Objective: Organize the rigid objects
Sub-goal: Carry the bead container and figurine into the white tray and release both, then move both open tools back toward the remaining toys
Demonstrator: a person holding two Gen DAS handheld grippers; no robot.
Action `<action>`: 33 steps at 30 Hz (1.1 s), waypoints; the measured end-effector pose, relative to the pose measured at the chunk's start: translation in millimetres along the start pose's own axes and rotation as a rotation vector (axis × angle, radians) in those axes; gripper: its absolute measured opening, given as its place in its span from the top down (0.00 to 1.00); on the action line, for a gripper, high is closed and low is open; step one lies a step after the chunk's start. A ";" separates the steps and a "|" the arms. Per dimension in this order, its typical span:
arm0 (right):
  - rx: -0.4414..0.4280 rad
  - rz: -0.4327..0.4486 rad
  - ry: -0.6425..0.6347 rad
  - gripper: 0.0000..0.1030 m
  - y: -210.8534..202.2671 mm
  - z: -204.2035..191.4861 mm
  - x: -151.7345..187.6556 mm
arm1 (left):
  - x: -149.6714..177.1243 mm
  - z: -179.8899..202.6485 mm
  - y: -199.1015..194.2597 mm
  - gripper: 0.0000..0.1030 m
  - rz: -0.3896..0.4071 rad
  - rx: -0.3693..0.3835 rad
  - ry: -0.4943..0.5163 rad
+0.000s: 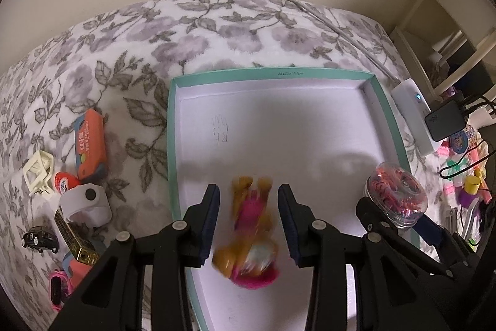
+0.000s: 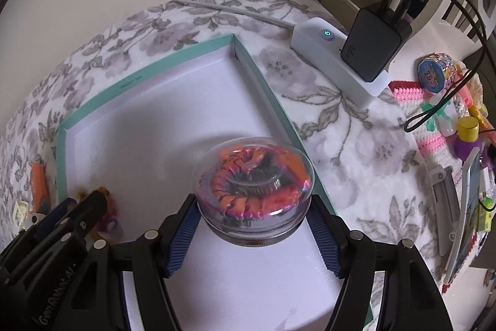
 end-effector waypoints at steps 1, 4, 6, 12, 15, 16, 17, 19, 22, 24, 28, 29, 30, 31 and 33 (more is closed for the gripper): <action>0.002 -0.001 0.000 0.29 -0.6 0.5 -0.2 | -0.6 -0.5 -1.1 0.57 0.002 0.000 -0.003; 0.008 -0.002 0.003 0.29 -3.0 2.1 -0.7 | -1.8 -3.0 -2.7 0.51 -0.002 0.002 -0.015; 0.010 0.002 0.000 0.29 -6.4 2.9 -1.1 | -2.7 -4.0 -5.3 0.50 -0.005 0.010 -0.025; 0.020 0.049 -0.017 0.29 -26.6 2.5 -8.7 | -11.0 -5.5 -22.4 0.41 0.038 0.017 -0.032; 0.015 0.079 -0.014 0.29 -38.3 4.7 -12.3 | -17.2 -10.2 -32.8 0.39 0.056 0.037 -0.058; 0.011 0.092 -0.010 0.29 -43.8 5.8 -13.8 | -19.3 -12.4 -36.1 0.39 0.062 0.040 -0.068; 0.011 0.101 -0.008 0.29 -47.8 6.4 -15.2 | -21.0 -13.7 -38.0 0.39 0.068 0.041 -0.074; 0.016 0.121 -0.009 0.29 -55.7 6.9 -18.6 | -25.5 -19.6 -44.2 0.39 0.092 0.032 -0.089; 0.014 0.153 -0.010 0.29 -69.1 7.3 -22.5 | -33.0 -32.2 -53.5 0.28 0.127 0.005 -0.116; 0.009 0.168 -0.008 0.28 -73.9 5.6 -25.0 | -36.5 -39.0 -58.5 0.21 0.147 -0.001 -0.132; -0.003 0.172 -0.017 0.28 -75.6 0.2 -24.3 | -41.1 -51.5 -65.7 0.21 0.163 -0.005 -0.156; -0.005 0.172 -0.021 0.28 -75.5 -1.1 -23.4 | -41.4 -53.7 -66.7 0.21 0.164 -0.006 -0.162; -0.006 0.172 -0.025 0.27 -75.6 -2.2 -22.9 | -41.4 -56.6 -68.1 0.21 0.166 -0.007 -0.166; -0.002 0.174 -0.029 0.24 -76.5 -3.0 -22.5 | -41.6 -59.8 -69.5 0.21 0.168 -0.008 -0.170; 0.003 0.183 -0.036 0.21 -79.2 -4.3 -21.3 | -40.8 -65.2 -72.3 0.15 0.172 -0.015 -0.176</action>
Point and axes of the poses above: each gripper's, at about its wrist camera, not at the fingertips, and y roughly the way its jaws point, z to its right, x to its underside, the point moved 9 cm from there along y, roughly the way its jaws point, and after that the axes turned 8 degrees about -y, right-handed, at the moved point
